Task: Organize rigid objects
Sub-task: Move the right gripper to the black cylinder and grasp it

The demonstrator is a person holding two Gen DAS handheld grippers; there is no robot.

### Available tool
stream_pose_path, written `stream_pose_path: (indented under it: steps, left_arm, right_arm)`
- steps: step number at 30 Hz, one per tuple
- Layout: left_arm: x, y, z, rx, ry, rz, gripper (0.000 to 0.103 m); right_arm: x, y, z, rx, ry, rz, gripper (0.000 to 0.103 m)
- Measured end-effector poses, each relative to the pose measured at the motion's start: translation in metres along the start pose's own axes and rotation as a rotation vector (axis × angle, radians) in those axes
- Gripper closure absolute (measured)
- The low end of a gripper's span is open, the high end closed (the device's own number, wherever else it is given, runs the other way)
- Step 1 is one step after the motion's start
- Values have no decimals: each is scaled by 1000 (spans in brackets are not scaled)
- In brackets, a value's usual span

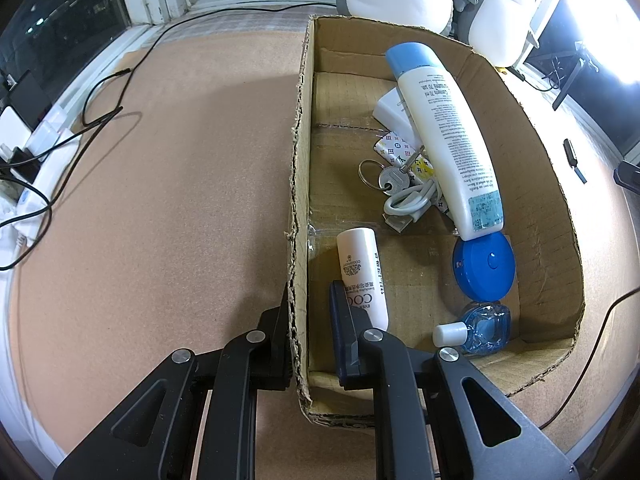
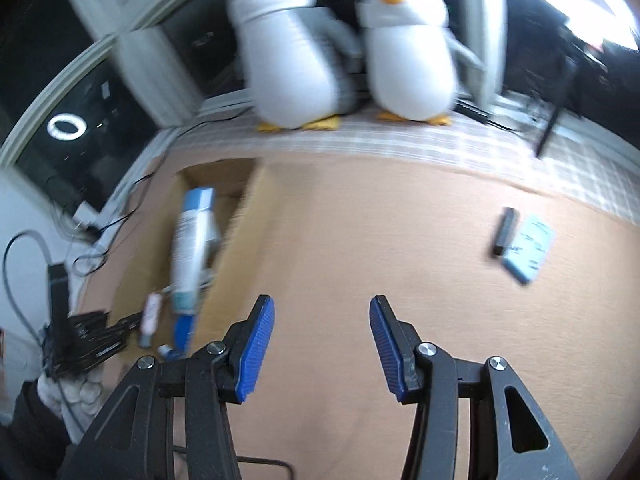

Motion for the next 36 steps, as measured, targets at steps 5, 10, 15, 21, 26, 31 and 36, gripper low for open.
stream_pose_path:
  steps: [5, 10, 15, 21, 26, 31, 36]
  left_arm:
    - [0, 0, 0, -1, 0, 0, 90]
    - [0, -1, 0, -1, 0, -1, 90]
    - [0, -1, 0, -2, 1, -2, 90]
    - [-1, -1, 0, -2, 1, -2, 90]
    - [-1, -1, 1, -1, 1, -1, 90]
    - [-1, -1, 1, -3, 1, -2, 90]
    - [-1, -1, 1, -3, 2, -3, 90]
  right_arm:
    - [-7, -57, -9, -115, 7, 39, 58]
    - [-17, -101, -18, -183, 12, 75, 57]
    - [-25, -123, -32, -227, 25, 73, 58]
    - [-44, -130, -49, -246, 67, 85, 59]
    - [-61, -139, -54, -235, 99, 146, 62]
    - [-73, -142, -54, -224, 118, 176, 67]
    - [-80, -147, -54, -220, 129, 204, 68]
Point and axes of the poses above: each gripper's, at about its wrist camera, not at the fingertips, and x roughly against the way its jaws point, y to its left, z to its underside, the point moved 9 cm from there along -x, roughly the way its jaws point, and after that the axes turned 5 degrees about -x, right-handed, at the moved point
